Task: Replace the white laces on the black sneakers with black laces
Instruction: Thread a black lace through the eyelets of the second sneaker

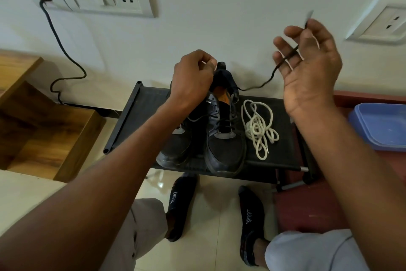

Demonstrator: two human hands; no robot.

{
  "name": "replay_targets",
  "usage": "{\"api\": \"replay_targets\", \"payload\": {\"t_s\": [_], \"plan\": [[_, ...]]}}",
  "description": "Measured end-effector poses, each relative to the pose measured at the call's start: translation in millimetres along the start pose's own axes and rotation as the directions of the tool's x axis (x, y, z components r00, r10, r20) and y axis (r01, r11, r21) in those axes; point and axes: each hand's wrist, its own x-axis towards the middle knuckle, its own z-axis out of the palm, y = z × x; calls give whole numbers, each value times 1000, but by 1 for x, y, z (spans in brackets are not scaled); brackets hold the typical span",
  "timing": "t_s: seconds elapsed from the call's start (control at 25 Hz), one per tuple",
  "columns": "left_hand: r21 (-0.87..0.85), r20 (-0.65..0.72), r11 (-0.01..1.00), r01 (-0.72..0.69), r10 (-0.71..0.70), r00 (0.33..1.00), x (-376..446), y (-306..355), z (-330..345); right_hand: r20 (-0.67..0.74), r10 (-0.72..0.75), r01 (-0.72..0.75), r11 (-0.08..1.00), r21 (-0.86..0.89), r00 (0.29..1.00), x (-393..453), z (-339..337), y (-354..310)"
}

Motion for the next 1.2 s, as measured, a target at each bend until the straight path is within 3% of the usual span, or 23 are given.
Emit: {"api": "replay_targets", "payload": {"t_s": [0.04, 0.08, 0.12, 0.16, 0.2, 0.24, 0.28, 0.36, 0.52, 0.72, 0.8, 0.96, 1.08, 1.2], "plan": [[2, 0, 1000, 3, -3, 1000, 1, 0, 0, 64, 106, -109, 993, 46, 992, 1, -3, -4], [13, 6, 1000, 16, -16, 1000, 1, -1, 0, 127, 182, -176, 983, -58, 975, 1, -5, -4], [35, 20, 999, 34, -35, 999, 2, -3, 0, 170, 237, -180, 938, -296, 956, -1, -6, -1], [67, 47, 997, 46, -49, 998, 2, -5, 0, 205, 277, -114, 811, -574, 939, -4, -6, 6], [113, 91, 993, 41, -51, 995, 2, -7, -1, 253, 318, 2, 618, -786, 914, -8, -5, 17], [171, 154, 985, 10, -37, 987, 1, -9, -2, 296, 367, 122, 428, -895, 882, -14, -4, 28], [233, 234, 971, -41, -15, 972, -1, -10, -4, 330, 396, 228, 282, -932, 857, -21, -3, 41], [336, 408, 925, -176, 25, 913, -4, -12, -8, 346, 393, 315, 143, -938, 852, -26, -3, 59], [399, 597, 865, -305, 8, 802, -7, -22, -9, 310, 358, 321, 30, -947, 881, -26, -5, 69], [398, 591, 873, -281, -10, 806, -6, -29, -9, 371, 430, 437, -63, -897, 823, -33, -1, 73], [392, 589, 878, -275, -10, 808, -6, -30, -8, 366, 410, 436, -88, -896, 836, -35, 0, 76], [384, 587, 886, -258, -19, 809, -4, -32, -7, 324, 228, 352, -92, -931, 918, -35, 2, 76], [373, 585, 894, -248, -20, 811, -3, -34, -8, 334, 192, 360, -118, -926, 923, -39, 4, 78], [358, 582, 906, -224, -29, 813, -3, -36, -8, 306, 263, 311, 21, -950, 915, -40, 2, 81]]}}
